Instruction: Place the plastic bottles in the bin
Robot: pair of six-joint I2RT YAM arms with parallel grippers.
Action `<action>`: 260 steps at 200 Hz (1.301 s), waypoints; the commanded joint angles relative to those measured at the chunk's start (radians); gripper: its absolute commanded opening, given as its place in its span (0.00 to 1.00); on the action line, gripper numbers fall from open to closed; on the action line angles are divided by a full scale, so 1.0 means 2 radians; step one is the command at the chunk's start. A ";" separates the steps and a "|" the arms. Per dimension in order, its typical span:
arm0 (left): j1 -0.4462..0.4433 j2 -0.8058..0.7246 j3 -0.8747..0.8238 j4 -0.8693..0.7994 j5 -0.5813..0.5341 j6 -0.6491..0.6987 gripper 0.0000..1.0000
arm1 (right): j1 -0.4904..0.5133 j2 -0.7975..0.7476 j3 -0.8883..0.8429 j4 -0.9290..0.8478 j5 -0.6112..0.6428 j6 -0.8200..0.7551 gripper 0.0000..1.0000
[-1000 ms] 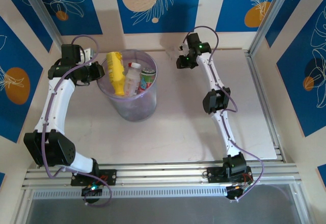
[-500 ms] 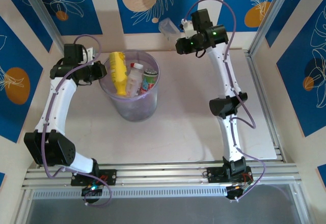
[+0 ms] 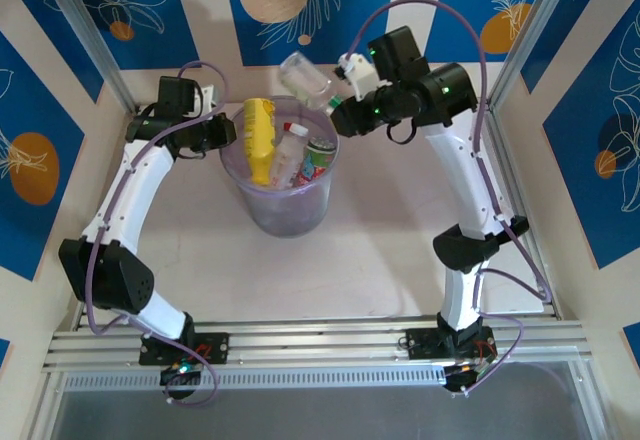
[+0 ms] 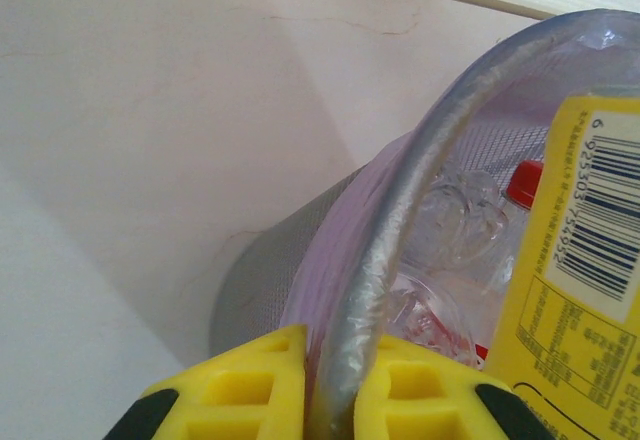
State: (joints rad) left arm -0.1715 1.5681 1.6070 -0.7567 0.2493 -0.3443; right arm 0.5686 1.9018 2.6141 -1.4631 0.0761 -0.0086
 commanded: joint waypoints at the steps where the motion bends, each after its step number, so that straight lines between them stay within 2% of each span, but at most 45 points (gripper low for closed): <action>1: -0.012 0.011 0.010 0.012 0.005 -0.013 0.00 | 0.013 -0.001 -0.013 -0.023 -0.014 -0.006 0.29; 91: -0.013 0.012 0.010 0.010 0.005 -0.009 0.00 | 0.032 -0.006 -0.081 -0.032 -0.036 -0.029 0.34; 142: -0.016 0.014 0.011 0.012 0.004 -0.010 0.00 | 0.036 -0.009 -0.083 -0.030 -0.027 -0.033 0.58; 158: -0.016 0.015 0.010 0.013 0.004 -0.011 0.00 | 0.035 -0.011 -0.082 -0.029 -0.026 -0.032 0.62; 220: -0.018 0.015 0.009 0.013 0.004 -0.010 0.00 | 0.019 -0.037 -0.086 -0.029 -0.010 -0.027 0.72; 260: -0.017 0.014 0.006 0.014 0.004 -0.009 0.00 | -0.028 -0.105 -0.157 -0.024 0.012 -0.020 0.74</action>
State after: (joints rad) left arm -0.1799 1.5742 1.6096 -0.7479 0.2375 -0.3511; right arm 0.5648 1.8030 2.3665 -1.5032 0.0681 -0.0597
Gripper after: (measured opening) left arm 0.134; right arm 0.738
